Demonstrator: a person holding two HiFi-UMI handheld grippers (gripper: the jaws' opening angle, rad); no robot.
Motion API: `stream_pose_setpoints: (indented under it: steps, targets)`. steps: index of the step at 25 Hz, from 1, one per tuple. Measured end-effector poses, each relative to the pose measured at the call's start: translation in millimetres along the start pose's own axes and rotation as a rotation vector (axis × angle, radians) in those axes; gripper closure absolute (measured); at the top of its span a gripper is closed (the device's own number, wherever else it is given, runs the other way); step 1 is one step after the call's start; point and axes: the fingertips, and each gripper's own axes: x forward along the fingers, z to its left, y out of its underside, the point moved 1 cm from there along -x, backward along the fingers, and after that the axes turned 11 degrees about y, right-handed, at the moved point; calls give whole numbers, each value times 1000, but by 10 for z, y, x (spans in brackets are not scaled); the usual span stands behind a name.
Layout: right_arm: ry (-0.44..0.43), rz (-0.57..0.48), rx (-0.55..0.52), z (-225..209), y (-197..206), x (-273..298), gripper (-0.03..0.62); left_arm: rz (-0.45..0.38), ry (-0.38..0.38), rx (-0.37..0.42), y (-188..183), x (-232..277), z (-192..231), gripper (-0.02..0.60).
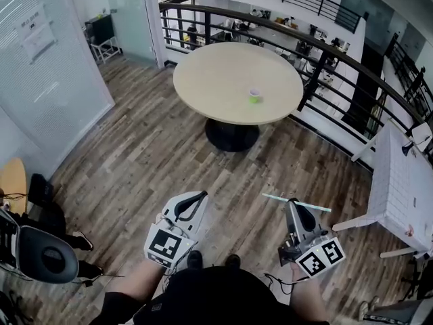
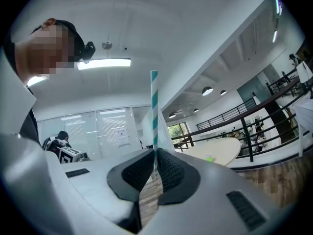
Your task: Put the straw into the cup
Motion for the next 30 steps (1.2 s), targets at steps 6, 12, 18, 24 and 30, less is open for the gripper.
stream_pose_setpoints:
  steps: [6,12,18,24,30]
  targets:
    - [-21,0,3,-263,-82,-69,559,5,-24,0,-27,207,-183,575]
    - [-36,-10,25,-665,-198,-231,559,24,-28,0,-72,544,-501,575]
    - [-34,-16,35,-849,-229,-198,559,25,-20,11,-148,756,-551,575]
    - [-3,-10,40,-1028,-237,21,559,13,1,3,-100,1052,-345,575]
    - [28,8,38,-1146,-188,595,559,-1,34,-9,-26,1407,209,575]
